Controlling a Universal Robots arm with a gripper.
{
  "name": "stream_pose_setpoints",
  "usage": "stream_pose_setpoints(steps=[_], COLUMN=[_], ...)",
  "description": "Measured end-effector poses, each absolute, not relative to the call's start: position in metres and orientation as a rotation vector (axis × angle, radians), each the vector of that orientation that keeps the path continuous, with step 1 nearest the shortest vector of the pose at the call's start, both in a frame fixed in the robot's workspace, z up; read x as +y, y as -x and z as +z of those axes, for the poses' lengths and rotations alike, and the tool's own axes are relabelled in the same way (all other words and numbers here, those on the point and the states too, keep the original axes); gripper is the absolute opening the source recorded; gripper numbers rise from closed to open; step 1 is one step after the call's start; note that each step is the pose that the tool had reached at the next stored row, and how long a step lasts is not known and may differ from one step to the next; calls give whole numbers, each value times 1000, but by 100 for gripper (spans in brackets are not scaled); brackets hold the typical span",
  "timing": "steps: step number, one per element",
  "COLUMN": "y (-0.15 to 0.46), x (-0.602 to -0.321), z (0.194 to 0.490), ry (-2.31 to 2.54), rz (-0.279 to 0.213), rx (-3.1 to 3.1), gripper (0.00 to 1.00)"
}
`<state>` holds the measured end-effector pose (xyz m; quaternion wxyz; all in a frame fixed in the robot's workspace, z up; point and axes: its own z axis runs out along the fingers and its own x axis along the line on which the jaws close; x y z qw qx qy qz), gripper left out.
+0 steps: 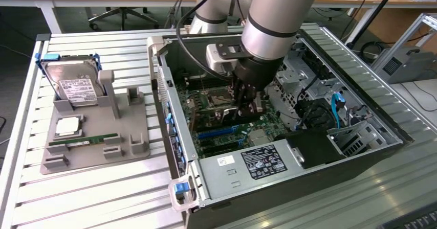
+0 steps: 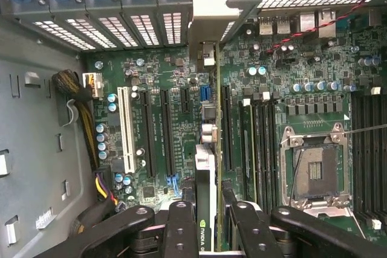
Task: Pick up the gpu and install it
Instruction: 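Insert the gpu into the slot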
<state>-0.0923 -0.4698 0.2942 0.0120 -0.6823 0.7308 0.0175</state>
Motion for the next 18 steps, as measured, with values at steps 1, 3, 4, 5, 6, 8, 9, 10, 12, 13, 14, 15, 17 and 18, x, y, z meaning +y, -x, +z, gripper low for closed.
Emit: stream_pose_setpoints(steps=[1,3,4,5,6,8,9,10,12,13,14,15,17,18], y=[93,93,94,94,94,94,94,94,96,96,96,96,97,98], x=[-470,-470,-470,-470,-470,-471,-471,-471,-471,-471,-471,-471,-471,-471], z=[294,294,293,293,293,293,293,293,293,293,293,293,293,293], ry=[2127,2127,2127,2128,2128,2128,2128,2128,2128,2128,2128,2128,2128,2128], rz=[55,55,55,55,55,55,55,55,55,55,55,55,55,55], rx=[2279,2278,2278,2278,2278,2278,2278,2278,2278,2278,2278,2278,2278,2278], gripper=[27,27,27,27,27,27,27,27,27,27,27,27,27,27])
